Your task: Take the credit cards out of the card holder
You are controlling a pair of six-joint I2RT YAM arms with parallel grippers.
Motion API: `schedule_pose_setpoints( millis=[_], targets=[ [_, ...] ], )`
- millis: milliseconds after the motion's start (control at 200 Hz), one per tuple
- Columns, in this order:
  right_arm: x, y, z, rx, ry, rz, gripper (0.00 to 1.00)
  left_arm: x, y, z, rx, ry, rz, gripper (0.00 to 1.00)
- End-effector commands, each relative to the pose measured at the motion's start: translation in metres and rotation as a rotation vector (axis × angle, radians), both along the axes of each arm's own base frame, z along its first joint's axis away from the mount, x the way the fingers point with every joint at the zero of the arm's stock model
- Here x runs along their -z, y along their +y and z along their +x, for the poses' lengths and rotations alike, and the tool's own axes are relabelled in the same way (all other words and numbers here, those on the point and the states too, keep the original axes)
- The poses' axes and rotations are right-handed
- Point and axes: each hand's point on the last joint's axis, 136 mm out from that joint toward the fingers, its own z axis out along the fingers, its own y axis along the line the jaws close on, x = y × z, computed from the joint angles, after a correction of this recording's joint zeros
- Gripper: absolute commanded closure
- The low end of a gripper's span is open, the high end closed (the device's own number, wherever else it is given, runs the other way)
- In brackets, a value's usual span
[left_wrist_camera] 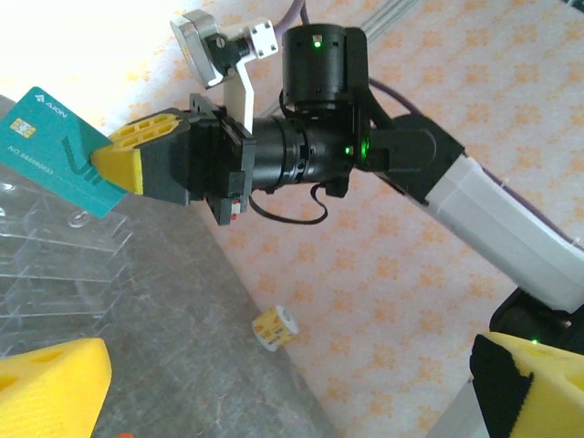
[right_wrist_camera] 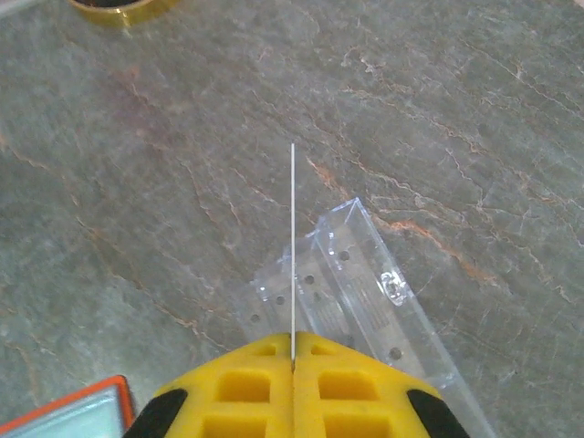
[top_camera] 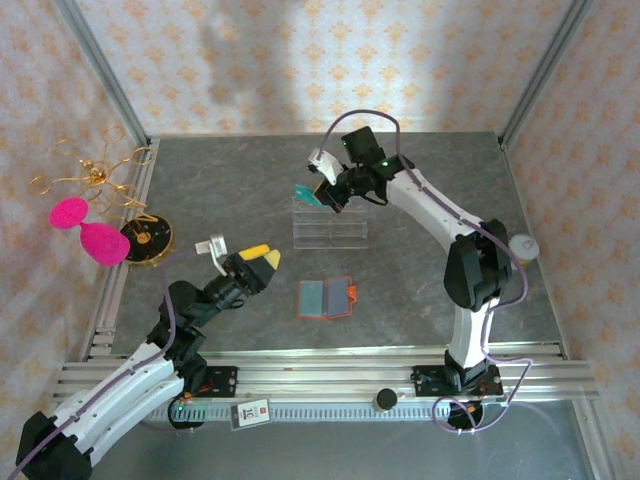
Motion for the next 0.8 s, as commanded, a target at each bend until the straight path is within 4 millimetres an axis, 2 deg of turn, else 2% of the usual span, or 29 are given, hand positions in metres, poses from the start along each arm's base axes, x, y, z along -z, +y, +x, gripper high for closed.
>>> schedule_pose_setpoints(
  millis=[0, 175, 410, 581, 796],
  targets=[
    [0.002, -0.006, 0.007, -0.074, -0.059, -0.062, 1.0, -0.011, 0.002, 0.004, -0.028, -0.026, 0.026, 0.01],
    [0.005, -0.003, 0.021, -0.139, -0.097, -0.062, 1.0, -0.009, 0.001, 0.011, -0.046, -0.021, 0.059, 0.01],
    [0.033, -0.006, 0.048, -0.173, -0.062, -0.1, 1.0, -0.003, 0.004, 0.021, -0.087, 0.008, 0.114, 0.01],
    [0.043, -0.005, 0.049, -0.208, -0.055, -0.101, 1.0, 0.001, 0.006, 0.027, -0.103, 0.027, 0.141, 0.01],
    [0.036, -0.003, 0.045, -0.23, -0.063, -0.05, 1.0, 0.008, 0.005, 0.031, -0.103, 0.052, 0.156, 0.01]
  ],
)
